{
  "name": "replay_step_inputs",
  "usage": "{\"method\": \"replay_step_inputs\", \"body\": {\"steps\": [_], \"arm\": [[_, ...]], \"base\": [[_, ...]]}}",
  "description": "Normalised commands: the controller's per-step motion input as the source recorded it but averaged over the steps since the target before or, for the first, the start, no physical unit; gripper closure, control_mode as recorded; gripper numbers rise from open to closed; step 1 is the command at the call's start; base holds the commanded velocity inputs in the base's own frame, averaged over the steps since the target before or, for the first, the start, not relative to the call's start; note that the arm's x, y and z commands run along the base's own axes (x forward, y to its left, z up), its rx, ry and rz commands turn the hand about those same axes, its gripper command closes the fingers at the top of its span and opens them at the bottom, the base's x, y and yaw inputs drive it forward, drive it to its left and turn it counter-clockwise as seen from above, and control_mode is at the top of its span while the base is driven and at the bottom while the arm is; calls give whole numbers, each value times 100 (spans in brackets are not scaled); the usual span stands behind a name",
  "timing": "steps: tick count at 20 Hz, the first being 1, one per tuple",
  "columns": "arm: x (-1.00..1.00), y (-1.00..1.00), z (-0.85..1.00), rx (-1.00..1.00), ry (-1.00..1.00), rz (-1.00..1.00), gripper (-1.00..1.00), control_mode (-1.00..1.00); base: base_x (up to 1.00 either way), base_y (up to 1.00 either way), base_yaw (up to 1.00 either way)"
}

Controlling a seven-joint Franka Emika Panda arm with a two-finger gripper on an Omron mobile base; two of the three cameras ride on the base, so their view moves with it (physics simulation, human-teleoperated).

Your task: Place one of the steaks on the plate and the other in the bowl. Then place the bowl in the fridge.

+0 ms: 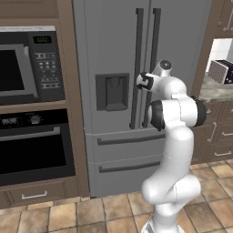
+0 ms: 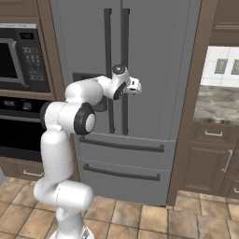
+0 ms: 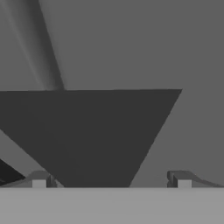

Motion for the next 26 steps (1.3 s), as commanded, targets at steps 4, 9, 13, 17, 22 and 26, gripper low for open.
{"method": "replay_step_inputs", "body": {"steps": [4,9,13,17,22,26], "arm": [[33,0,-1,0,-1,3,-100,-100],[48,8,-9,0,-7,0,-100,-100],[30,16,-1,0,-1,0,100,-100],[36,3,0,1,1,0,100,-100],[8,0,0,0,7,0,100,-100],[-31,-5,7,0,-2,0,100,-100]], "base": [[0,0,0],[0,0,0],[0,0,0],[0,0,0],[0,0,0],[0,0,0]]}}
